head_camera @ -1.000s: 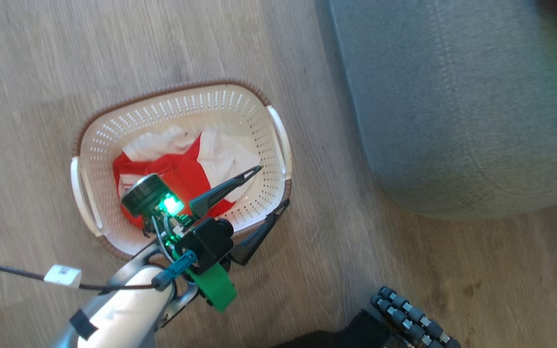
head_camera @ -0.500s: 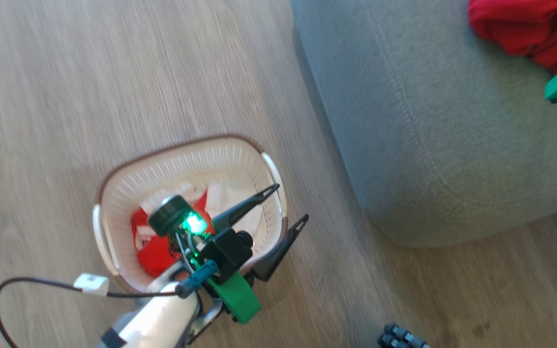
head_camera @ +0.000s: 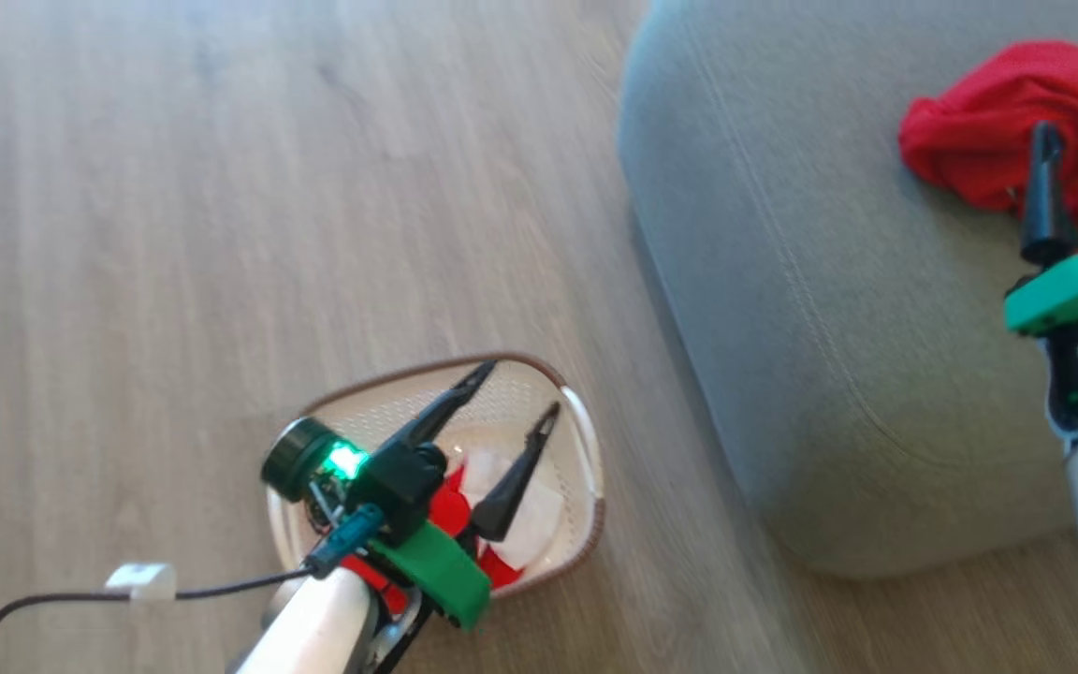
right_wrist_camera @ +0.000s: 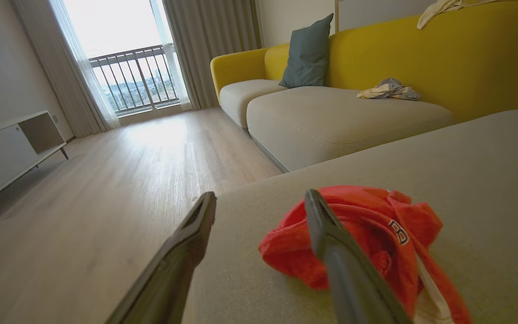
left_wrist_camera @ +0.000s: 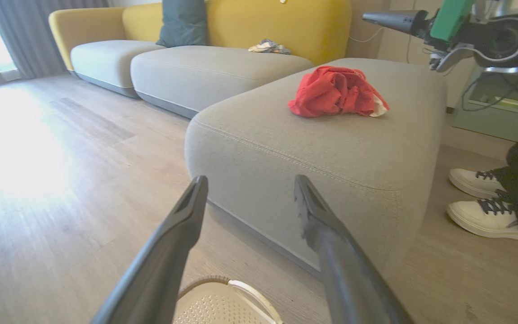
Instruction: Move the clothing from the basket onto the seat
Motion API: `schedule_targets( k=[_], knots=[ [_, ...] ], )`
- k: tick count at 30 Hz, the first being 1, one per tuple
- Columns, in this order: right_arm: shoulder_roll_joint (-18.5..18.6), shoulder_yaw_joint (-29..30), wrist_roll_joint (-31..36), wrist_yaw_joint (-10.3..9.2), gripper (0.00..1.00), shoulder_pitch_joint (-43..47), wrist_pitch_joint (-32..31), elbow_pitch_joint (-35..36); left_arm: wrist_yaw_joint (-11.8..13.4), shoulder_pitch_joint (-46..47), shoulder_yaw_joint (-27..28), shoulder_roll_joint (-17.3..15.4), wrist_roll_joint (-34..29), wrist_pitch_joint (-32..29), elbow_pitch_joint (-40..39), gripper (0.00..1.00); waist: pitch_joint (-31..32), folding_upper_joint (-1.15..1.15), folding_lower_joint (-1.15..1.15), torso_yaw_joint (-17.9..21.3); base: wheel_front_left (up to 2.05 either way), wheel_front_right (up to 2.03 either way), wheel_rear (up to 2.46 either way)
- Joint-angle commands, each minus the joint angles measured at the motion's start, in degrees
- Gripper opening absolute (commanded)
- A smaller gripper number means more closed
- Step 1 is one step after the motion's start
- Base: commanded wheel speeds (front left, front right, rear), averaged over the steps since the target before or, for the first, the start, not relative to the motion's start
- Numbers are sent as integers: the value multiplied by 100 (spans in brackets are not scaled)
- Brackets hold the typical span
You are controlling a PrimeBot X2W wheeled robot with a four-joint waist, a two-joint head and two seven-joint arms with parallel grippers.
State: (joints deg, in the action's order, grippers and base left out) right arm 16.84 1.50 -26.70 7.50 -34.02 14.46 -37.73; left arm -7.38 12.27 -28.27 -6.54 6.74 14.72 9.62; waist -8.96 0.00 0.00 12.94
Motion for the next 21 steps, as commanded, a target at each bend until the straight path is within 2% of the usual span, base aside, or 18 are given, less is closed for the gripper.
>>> schedule_targets(
  k=[1,3,9,15,21],
  knots=[
    [121,-248,-146,-1,100,94,53,430,40,26,335,73,53,28,-163,100,292,0,0,-322,0,0,0],
    [142,-327,-218,-1,100,219,53,590,55,-22,430,104,59,28,-165,100,343,0,0,-387,0,0,0],
    [80,-579,-348,-1,100,947,53,1450,215,-273,1015,259,103,28,-150,100,650,0,0,-902,0,0,0],
    [-276,-602,-235,-1,100,1553,53,2043,428,-492,1527,330,66,28,-167,100,851,0,0,-1328,0,0,0],
    [-667,-668,54,-1,100,2101,53,2234,567,-679,1872,354,-8,28,-119,100,958,0,0,-1622,0,0,0]
  ],
)
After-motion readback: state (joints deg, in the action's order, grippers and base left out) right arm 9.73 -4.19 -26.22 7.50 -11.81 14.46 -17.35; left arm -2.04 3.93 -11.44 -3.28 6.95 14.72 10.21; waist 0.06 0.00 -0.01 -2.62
